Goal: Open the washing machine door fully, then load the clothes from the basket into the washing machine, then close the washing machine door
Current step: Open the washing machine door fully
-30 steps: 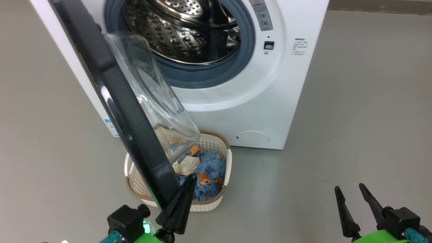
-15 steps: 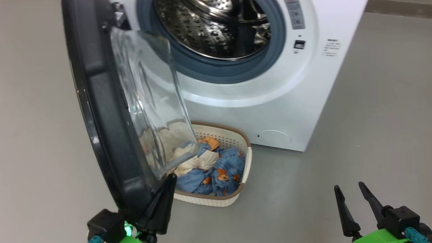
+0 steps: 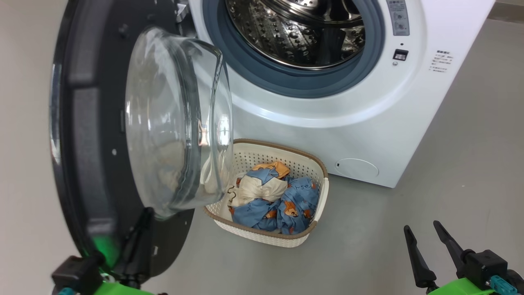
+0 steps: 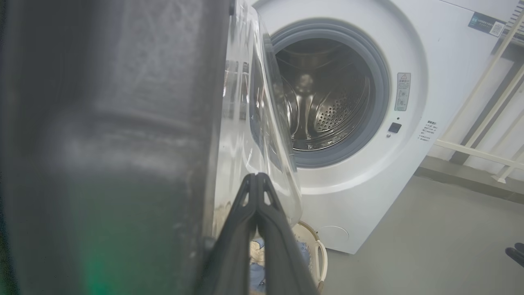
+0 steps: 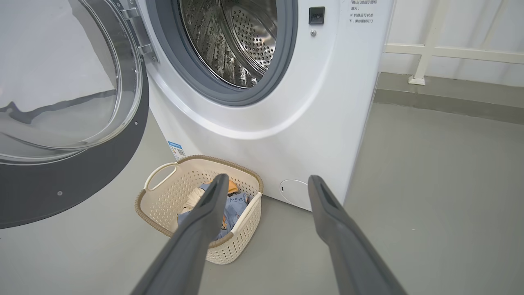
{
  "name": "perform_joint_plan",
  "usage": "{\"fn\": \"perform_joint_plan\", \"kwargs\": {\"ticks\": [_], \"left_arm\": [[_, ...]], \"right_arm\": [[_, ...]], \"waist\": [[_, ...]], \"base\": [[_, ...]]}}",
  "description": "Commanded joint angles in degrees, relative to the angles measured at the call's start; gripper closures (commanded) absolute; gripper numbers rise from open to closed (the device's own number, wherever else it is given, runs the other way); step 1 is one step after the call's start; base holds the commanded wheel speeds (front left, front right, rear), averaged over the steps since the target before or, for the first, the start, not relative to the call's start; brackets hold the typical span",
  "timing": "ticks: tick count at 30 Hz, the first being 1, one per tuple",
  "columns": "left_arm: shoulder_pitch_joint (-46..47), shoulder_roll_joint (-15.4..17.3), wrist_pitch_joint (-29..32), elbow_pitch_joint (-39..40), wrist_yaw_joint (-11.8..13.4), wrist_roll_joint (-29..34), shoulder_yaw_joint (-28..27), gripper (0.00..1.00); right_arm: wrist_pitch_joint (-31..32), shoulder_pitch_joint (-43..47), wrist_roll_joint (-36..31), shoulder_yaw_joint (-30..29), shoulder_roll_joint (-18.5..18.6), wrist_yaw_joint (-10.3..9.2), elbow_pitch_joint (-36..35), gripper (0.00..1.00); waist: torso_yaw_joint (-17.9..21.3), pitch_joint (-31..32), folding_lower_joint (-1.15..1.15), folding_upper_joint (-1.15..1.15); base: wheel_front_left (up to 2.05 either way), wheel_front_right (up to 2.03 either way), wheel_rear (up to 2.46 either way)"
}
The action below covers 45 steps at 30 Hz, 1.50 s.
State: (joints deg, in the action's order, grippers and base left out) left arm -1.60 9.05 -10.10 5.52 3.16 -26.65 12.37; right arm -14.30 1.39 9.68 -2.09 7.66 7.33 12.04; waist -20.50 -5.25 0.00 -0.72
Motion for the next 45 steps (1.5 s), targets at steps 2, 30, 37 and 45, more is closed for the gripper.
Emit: {"fn": "perform_joint_plan", "kwargs": {"ticks": [2,30,37,45], "left_arm": [[1.41,2.03,-0.79,0.6,1.33,-0.73,-4.38,1.0],[10.9,7.33,-4.24,-15.88,2.45,-5.94,-18.19,1.0],[16.0,9.02,-4.64,-22.57,2.17,-6.15,-20.75,1.0],[20.47,11.5,-4.86,-29.33,1.2,-5.08,-23.9,1.0]], "right_arm": [[-0.7,-1.2,-0.07,1.84,0.95,0.16,-1.21,0.0],[-0.7,-2.87,-0.39,3.81,1.07,0.16,-1.62,0.0],[-0.7,-3.75,-0.55,4.03,1.62,0.16,-1.64,0.0],[-0.7,-4.36,-0.71,3.94,2.1,0.16,-1.73,0.0]], "waist": [[-0.58,-0.11,0.0,0.0],[-0.41,-3.37,0.0,0.0],[-0.38,-4.89,0.0,0.0],[-0.09,-6.19,0.0,0.0]], "base": [[0.0,0.0,0.0],[0.0,0.0,0.0],[0.0,0.0,0.0],[0.0,0.0,0.0]]}}
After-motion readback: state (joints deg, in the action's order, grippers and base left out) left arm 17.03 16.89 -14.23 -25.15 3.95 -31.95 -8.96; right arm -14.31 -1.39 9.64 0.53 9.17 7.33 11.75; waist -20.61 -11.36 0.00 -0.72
